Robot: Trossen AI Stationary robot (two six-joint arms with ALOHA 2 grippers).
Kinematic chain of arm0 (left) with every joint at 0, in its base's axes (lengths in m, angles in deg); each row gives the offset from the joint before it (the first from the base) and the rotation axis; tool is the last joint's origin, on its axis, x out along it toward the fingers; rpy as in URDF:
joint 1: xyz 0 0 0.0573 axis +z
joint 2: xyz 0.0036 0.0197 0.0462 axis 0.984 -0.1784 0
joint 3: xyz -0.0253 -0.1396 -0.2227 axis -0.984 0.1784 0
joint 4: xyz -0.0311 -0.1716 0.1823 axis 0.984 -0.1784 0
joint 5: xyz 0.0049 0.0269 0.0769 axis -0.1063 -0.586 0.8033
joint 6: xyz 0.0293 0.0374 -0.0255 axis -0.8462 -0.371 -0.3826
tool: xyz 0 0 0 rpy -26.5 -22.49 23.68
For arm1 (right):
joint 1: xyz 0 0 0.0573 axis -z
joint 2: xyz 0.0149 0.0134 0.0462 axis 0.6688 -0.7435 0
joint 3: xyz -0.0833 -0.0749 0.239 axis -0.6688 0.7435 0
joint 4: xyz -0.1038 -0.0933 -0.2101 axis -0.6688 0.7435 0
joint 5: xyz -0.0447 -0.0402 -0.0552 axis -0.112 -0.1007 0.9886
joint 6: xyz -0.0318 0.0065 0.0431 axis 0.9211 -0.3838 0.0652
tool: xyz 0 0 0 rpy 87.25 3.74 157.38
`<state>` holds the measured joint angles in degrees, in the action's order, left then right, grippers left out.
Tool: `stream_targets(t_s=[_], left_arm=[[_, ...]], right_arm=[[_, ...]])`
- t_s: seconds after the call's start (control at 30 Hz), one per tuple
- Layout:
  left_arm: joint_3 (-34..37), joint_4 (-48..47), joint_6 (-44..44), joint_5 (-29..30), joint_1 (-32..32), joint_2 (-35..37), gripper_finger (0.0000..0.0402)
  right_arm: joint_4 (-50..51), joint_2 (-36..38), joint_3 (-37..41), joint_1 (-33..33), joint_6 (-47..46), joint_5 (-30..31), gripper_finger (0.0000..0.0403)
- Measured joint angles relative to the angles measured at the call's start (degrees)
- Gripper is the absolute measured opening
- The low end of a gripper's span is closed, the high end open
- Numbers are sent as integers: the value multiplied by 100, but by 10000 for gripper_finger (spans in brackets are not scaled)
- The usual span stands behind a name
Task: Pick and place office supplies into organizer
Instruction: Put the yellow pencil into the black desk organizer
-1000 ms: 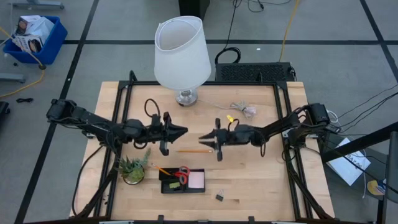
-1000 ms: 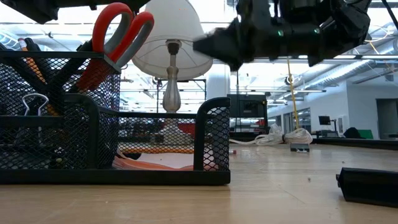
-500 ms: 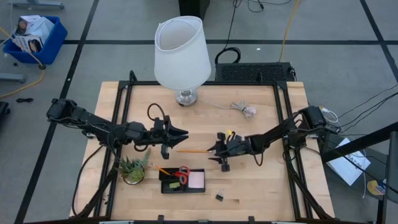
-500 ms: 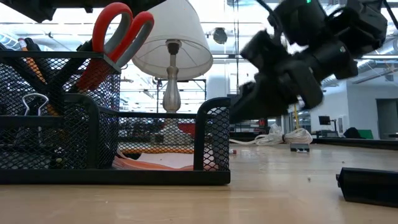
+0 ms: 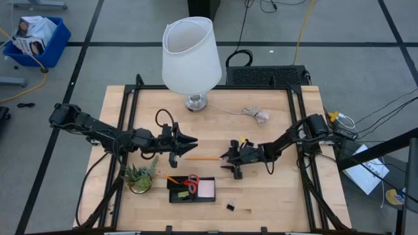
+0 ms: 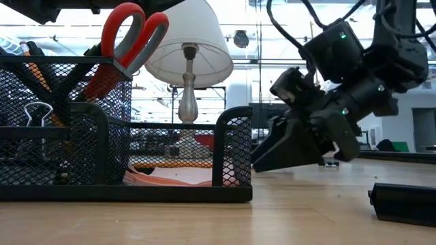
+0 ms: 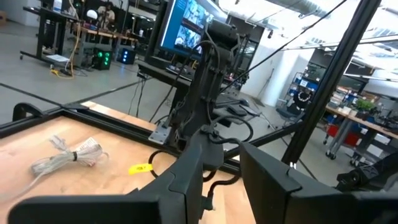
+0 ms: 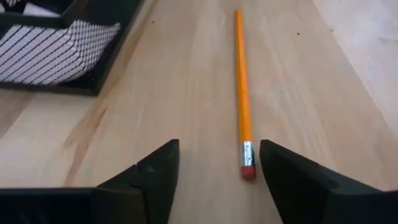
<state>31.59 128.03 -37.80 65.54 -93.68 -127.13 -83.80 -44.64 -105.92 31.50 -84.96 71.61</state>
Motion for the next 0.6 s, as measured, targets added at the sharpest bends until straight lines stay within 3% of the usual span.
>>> stream_targets(t_s=[0.27, 0.6], left_arm=[[0, 3, 0, 1, 0, 0, 113], [0, -23, -2, 0, -2, 0, 113]], right_arm=[[-328, -524, -13, 140, -89, -88, 145], [-284, -554, 2, 148, 73, -236, 14]])
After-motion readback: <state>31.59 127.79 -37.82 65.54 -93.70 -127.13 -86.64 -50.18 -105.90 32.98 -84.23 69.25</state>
